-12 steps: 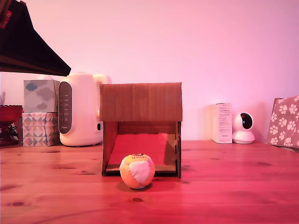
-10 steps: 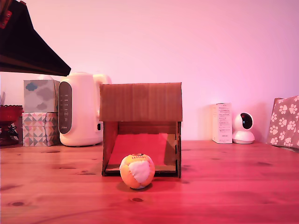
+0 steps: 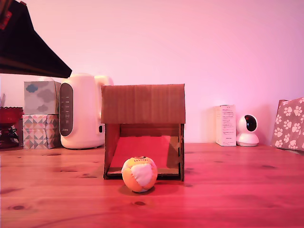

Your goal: Drop the footbag into the cardboard dice tower

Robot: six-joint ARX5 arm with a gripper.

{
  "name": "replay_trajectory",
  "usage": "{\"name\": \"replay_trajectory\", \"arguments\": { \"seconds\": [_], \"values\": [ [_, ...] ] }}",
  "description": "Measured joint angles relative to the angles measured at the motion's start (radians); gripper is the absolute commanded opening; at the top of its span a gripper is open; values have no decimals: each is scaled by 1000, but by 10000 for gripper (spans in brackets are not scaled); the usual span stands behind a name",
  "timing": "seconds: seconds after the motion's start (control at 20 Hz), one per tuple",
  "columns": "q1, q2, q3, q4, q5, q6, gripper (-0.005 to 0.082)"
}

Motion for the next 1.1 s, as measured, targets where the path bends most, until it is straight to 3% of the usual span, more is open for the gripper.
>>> {"name": "replay_trajectory", "arguments": {
  "seconds": [0.3, 0.6, 0.8, 0.85, 0.9, 1.0, 1.05, 1.1],
  "values": [
    [-13, 163, 0, 170, -2, 33, -24],
    [-61, 451, 0, 357, -2, 42, -24],
    [-81, 509, 0, 400, -2, 44, -18],
    [-84, 509, 0, 405, -2, 44, 65],
    [-84, 509, 0, 411, 0, 45, 229],
    [-84, 509, 0, 423, 5, 45, 692],
    [-84, 509, 0, 441, 5, 45, 805],
    [-84, 509, 0, 453, 3, 45, 775]
  ]
}}
